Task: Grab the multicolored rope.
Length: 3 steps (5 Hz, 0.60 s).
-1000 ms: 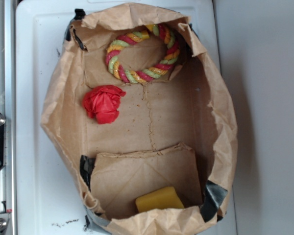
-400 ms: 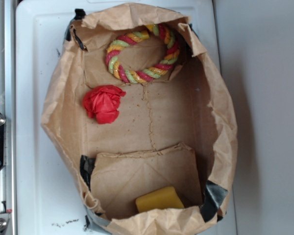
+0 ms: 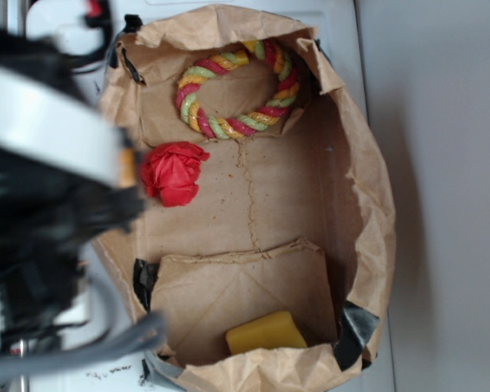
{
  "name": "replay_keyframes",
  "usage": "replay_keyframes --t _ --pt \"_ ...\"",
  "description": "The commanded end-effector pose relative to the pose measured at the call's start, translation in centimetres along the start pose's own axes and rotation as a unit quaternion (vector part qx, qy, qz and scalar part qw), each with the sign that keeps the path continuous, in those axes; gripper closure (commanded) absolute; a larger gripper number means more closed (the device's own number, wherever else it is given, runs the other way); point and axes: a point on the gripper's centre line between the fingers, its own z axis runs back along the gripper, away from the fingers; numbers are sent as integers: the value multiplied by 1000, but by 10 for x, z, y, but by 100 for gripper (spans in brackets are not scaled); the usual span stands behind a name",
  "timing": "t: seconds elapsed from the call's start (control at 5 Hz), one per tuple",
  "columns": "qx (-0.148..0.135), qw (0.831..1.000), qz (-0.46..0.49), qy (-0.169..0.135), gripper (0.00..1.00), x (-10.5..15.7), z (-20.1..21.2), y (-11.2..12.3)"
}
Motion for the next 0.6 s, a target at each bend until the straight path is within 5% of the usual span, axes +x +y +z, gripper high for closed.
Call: replay_keyframes --t 0.0,0.4 --pt "5 998 5 -57 0 47 -24 34" --pt "-2 999 3 -40 0 59 -57 55"
